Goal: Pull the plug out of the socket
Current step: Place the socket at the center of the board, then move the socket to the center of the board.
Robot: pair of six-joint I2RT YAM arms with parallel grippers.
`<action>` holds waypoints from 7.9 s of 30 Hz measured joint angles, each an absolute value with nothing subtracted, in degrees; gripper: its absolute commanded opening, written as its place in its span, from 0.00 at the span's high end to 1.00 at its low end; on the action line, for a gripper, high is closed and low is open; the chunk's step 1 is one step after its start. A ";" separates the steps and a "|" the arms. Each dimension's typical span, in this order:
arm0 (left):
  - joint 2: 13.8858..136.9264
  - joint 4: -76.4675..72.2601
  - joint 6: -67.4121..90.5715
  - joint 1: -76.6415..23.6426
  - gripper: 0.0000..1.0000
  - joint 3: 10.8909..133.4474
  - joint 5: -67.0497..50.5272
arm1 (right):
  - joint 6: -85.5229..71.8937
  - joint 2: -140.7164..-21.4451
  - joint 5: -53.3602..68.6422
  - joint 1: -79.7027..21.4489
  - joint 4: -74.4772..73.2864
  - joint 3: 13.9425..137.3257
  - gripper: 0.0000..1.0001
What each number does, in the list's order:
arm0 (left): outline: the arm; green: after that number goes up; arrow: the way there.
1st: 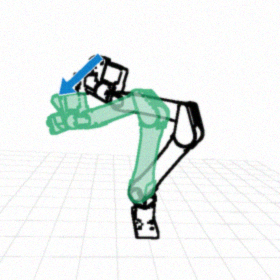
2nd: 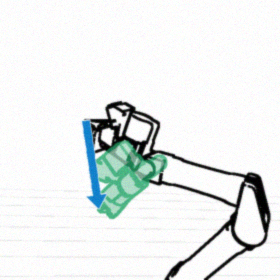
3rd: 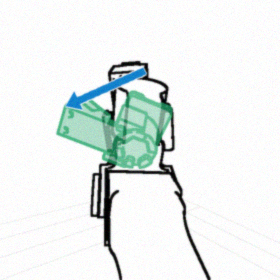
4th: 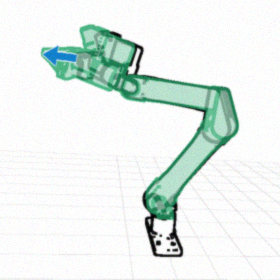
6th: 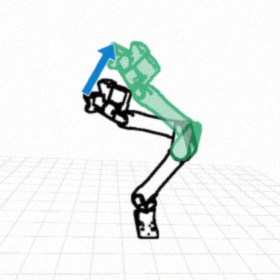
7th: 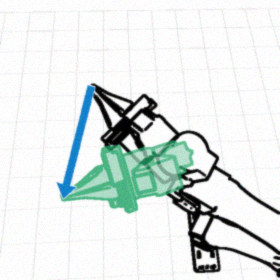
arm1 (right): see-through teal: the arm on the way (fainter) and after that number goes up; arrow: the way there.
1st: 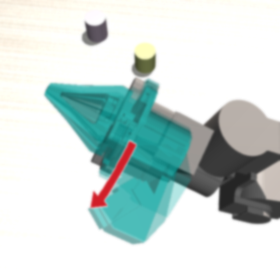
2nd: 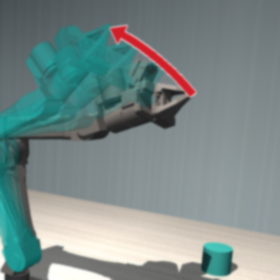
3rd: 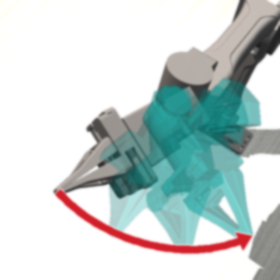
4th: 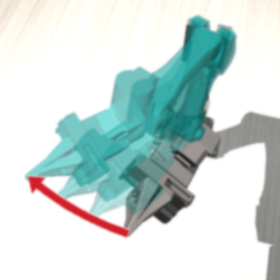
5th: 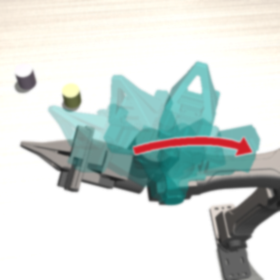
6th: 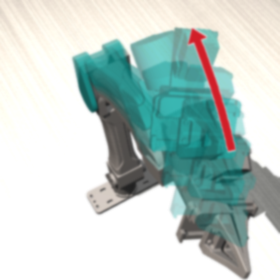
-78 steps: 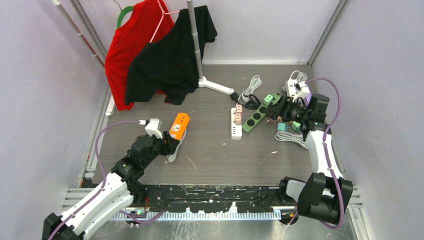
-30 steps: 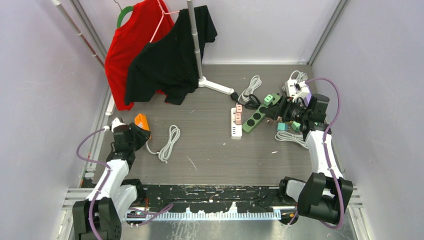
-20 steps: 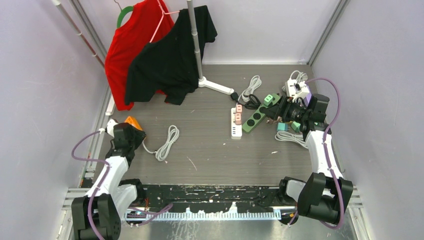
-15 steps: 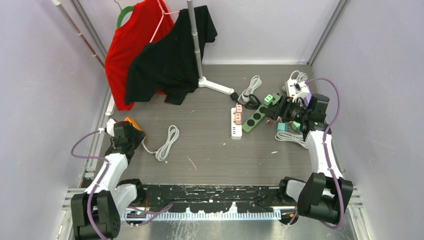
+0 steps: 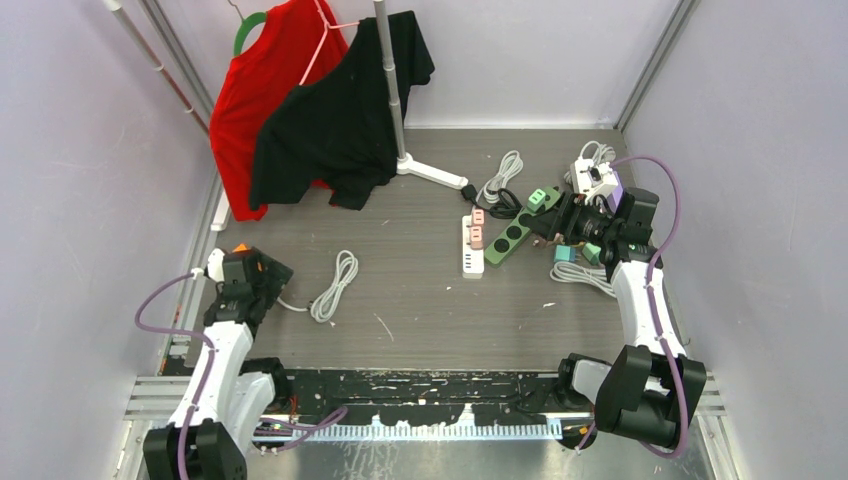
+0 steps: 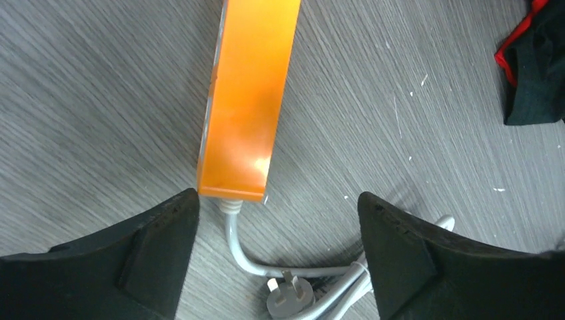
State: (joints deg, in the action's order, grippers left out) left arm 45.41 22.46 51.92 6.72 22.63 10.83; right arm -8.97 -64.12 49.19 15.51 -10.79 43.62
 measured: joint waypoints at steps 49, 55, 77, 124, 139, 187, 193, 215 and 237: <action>73.17 -35.79 3.92 -2.50 0.01 14.76 -3.05 | -8.91 -63.64 49.60 15.51 -10.83 43.62 0.23; 87.13 -52.18 2.35 -0.54 0.01 14.83 -4.67 | -8.73 -63.64 49.63 15.51 -10.85 43.62 0.23; 89.36 -50.59 2.50 1.89 0.00 19.88 -9.10 | -8.71 -63.61 50.11 15.51 -10.94 43.62 0.21; 89.36 -50.41 2.50 1.89 0.00 19.88 -9.10 | -8.75 -63.61 50.11 15.51 -10.94 43.62 0.19; 89.14 -50.28 2.52 1.89 0.00 19.84 -8.99 | -7.35 -63.22 50.13 15.51 -12.12 43.62 0.19; 37.43 1.50 44.29 -15.22 0.03 19.70 -14.00 | -10.96 -97.60 -9.80 -27.07 -15.03 61.28 0.28; 36.56 1.45 46.00 -15.27 0.03 16.45 -13.93 | -12.25 -100.92 -7.53 -27.40 -14.90 61.84 0.45; 33.69 -19.62 46.24 -16.51 0.06 8.49 -25.23 | 21.23 -99.92 19.38 -31.83 -30.06 63.75 0.78; 39.07 -25.89 38.35 -34.11 0.07 8.08 -22.00 | 45.91 -91.02 26.37 -36.18 -49.56 59.72 0.12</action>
State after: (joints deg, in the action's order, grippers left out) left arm 39.07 -25.89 38.35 -34.11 8.08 -22.00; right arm 45.91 -91.02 26.37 -36.18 -49.56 59.72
